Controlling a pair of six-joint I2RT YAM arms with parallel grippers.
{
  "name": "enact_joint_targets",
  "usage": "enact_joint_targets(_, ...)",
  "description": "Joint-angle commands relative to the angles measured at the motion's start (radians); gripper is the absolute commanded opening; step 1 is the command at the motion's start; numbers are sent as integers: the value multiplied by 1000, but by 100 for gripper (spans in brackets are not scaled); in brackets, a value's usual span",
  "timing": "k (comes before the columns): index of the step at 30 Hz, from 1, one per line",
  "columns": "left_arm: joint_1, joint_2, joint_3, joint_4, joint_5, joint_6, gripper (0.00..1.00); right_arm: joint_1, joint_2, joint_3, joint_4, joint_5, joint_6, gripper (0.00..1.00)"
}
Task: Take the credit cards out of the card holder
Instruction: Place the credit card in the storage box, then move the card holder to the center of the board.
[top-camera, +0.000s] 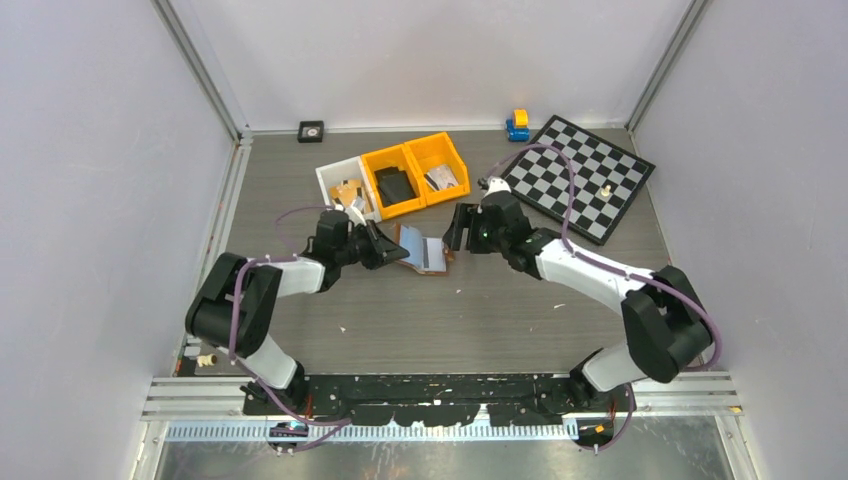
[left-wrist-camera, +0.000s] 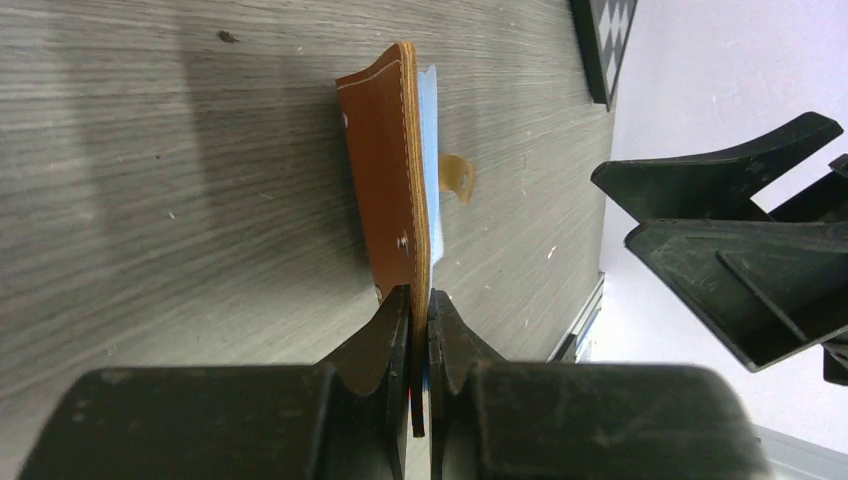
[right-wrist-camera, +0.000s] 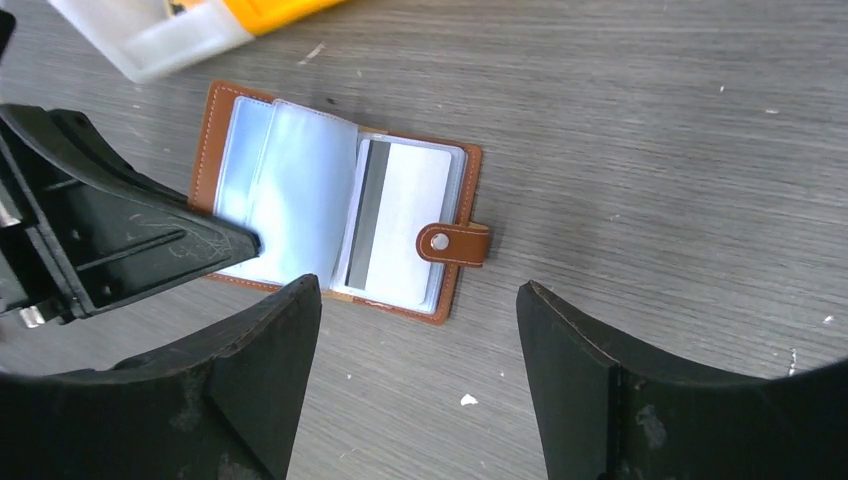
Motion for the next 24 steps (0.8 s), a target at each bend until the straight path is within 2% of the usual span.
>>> enact_joint_targets(1,-7,75,65,-2,74,14,0,14,66,35,51,94,7,77)
enact_joint_targets(10,-8,81,89,-67,48,49,0,18,218,126,-83,171,-7,73)
enact_joint_targets(24,-8,57,116,-180,-22,112,0,18,316,154,-50,20,31,61)
